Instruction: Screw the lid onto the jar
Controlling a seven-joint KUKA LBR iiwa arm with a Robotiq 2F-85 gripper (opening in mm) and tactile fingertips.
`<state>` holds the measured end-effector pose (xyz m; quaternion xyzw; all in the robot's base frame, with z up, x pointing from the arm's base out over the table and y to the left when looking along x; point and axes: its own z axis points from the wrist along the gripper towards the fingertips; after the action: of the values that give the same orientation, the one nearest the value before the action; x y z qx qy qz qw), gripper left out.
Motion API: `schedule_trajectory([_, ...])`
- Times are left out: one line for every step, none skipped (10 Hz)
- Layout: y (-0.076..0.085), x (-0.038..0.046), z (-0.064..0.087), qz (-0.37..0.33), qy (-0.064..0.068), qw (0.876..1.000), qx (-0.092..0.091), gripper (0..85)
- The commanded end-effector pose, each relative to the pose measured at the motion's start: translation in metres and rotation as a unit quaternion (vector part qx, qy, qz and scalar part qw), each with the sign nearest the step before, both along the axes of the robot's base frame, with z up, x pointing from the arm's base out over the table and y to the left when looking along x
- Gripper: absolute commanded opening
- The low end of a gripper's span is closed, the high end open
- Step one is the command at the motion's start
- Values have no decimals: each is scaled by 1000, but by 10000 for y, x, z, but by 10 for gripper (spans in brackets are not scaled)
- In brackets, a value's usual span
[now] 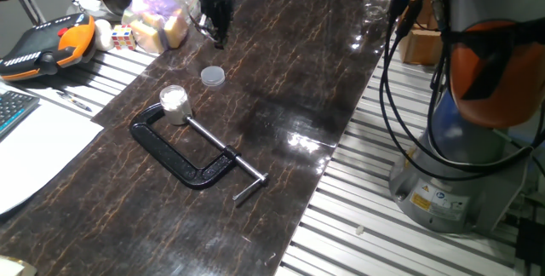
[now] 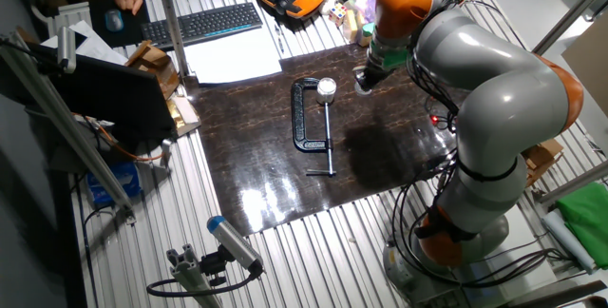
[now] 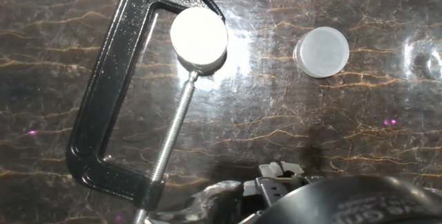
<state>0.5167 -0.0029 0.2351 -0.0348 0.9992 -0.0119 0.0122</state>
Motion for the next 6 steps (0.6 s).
schedule_trajectory([-23, 5, -15, 1, 0, 1000, 1, 7])
schedule_trajectory([-53, 20, -40, 1, 0, 1000, 0, 7])
schedule_trajectory([-94, 61, -94, 0, 0, 1000, -1, 7])
schedule_trajectory([-143, 110, -158, 1, -1, 1000, -1, 7])
schedule_trajectory([-204, 159, -233, 3, -4, 1000, 2, 7])
schedule_trajectory([-245, 208, -303, -7, -4, 1000, 7, 7])
